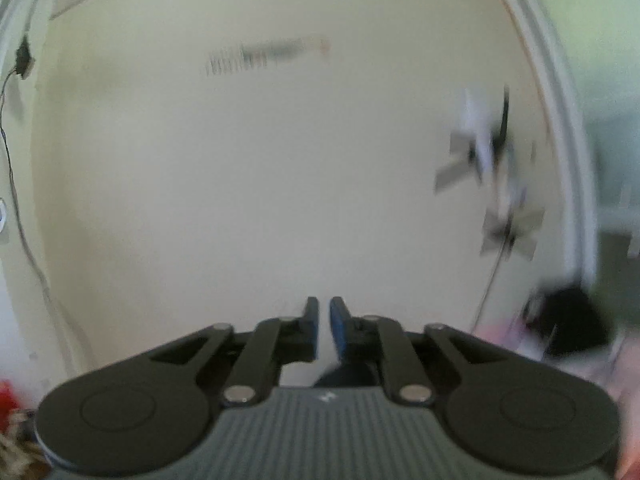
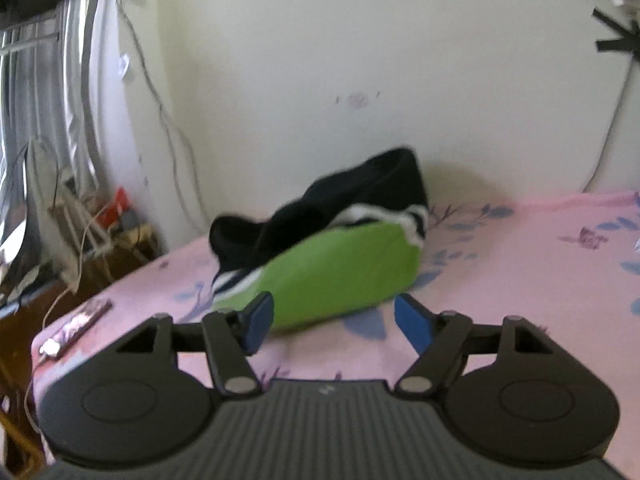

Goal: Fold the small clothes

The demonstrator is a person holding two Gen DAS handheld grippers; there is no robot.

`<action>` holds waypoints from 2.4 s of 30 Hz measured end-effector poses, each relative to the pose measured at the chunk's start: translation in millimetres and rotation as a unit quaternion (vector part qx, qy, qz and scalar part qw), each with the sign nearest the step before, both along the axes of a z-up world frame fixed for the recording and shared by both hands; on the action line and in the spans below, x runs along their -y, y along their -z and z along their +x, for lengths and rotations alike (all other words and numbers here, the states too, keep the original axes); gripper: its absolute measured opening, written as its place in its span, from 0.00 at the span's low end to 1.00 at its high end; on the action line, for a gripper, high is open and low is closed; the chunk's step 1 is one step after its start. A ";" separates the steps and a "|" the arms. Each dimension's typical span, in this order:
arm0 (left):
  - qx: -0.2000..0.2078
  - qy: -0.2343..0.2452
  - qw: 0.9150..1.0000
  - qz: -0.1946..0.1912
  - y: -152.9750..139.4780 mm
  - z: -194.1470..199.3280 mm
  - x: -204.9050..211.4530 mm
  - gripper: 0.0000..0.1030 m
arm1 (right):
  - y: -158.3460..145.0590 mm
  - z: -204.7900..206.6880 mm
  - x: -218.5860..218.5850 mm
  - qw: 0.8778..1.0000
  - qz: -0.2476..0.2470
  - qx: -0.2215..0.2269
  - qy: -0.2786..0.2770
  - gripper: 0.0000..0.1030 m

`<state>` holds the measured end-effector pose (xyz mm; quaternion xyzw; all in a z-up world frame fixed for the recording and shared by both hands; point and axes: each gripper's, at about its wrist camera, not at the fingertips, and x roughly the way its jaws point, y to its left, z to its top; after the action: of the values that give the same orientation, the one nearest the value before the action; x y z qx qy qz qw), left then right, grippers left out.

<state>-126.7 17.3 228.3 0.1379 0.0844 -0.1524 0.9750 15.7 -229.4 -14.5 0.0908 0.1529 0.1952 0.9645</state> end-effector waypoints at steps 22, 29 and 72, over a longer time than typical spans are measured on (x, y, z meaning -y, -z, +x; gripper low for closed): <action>-0.018 0.030 0.942 0.333 267.4 76.7 55.0 0.38 | -45.3 83.0 -36.7 0.958 0.222 -0.157 -0.092 0.12; -0.002 -0.040 0.991 0.131 158.3 92.7 16.2 0.06 | -67.9 40.8 -32.0 0.989 0.131 -0.072 -0.024 0.37; 0.211 0.024 0.970 -0.115 -124.1 -54.5 -73.0 0.06 | -215.8 -126.2 -20.2 0.941 -0.022 0.292 0.170 0.00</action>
<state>-181.2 90.3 352.4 0.0555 -0.1452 -0.1520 0.9761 -110.4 -209.2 201.4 0.0335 -0.1489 0.0430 0.9874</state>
